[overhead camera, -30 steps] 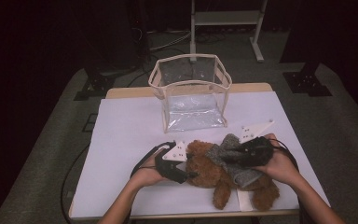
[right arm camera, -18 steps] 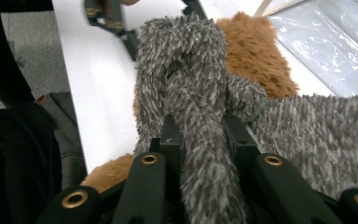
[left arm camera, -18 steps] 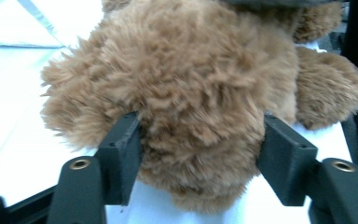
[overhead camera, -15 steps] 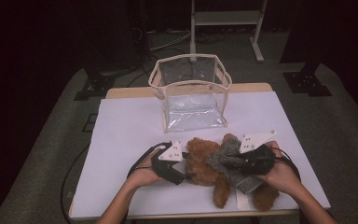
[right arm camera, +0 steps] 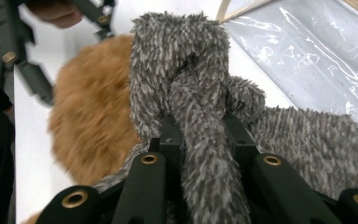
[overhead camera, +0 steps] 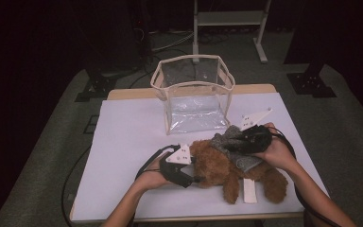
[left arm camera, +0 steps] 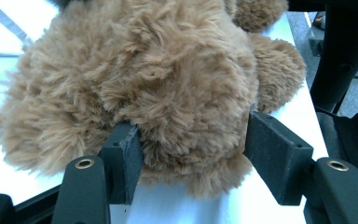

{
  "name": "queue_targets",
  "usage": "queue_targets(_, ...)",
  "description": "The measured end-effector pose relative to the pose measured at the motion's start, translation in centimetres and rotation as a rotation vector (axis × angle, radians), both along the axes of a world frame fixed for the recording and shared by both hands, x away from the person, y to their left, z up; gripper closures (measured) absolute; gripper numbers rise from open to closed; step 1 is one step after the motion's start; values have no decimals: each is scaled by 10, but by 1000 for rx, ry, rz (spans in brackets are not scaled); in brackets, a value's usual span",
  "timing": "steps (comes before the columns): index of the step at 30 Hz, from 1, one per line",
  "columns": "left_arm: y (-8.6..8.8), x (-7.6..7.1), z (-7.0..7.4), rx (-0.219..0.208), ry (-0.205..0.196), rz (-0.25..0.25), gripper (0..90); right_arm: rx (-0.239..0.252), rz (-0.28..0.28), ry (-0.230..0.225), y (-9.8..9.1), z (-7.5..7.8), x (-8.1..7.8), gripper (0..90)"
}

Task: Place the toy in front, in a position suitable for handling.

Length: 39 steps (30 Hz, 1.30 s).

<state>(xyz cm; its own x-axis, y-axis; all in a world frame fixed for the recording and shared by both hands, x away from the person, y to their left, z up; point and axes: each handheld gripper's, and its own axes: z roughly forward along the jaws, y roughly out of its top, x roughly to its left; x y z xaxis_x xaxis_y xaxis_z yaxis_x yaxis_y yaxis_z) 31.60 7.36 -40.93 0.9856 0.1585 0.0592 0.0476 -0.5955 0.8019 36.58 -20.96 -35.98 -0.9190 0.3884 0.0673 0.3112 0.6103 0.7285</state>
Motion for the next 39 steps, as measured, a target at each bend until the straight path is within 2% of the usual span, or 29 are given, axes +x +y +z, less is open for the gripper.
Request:
queue_targets(3, 3, 5, -2, -22, 15, 42, 430, 18, 21, 20, 4, 2, 4, 737)
queue_targets(5, 3, 7, -3, -29, 24, 49, 434, 13, 41, 16, 12, 6, 2, 738)
queue_targets(7, 3, 7, -3, -33, 24, 54, 433, 7, 68, -5, 23, 11, 0, 739)
queue_targets(11, 2, 6, -1, -32, 14, 61, 431, 9, 112, -15, 52, 21, -2, 739)
queue_targets(15, 4, 6, -2, -24, 13, 75, 428, -32, 129, -27, 75, 18, -1, 737)
queue_targets(18, 6, 7, -2, -43, 23, 84, 427, -21, 102, -15, 67, 18, -2, 738)
queue_targets(20, 5, 7, -1, -37, 18, 84, 423, -12, 78, -14, 55, 18, -7, 738)
queue_targets(28, 3, 7, 0, -28, 14, 94, 414, -2, -6, -32, 8, 8, -46, 737)
queue_targets(33, 3, 7, -1, -19, 11, 98, 408, 4, -25, -72, 9, 2, -70, 737)
queue_targets(36, 4, 7, -1, -20, 14, 107, 402, -4, -26, -95, 13, -2, -68, 737)
queue_targets(39, 5, 8, -1, -22, 11, 117, 388, 1, -29, -101, 12, -4, -55, 739)
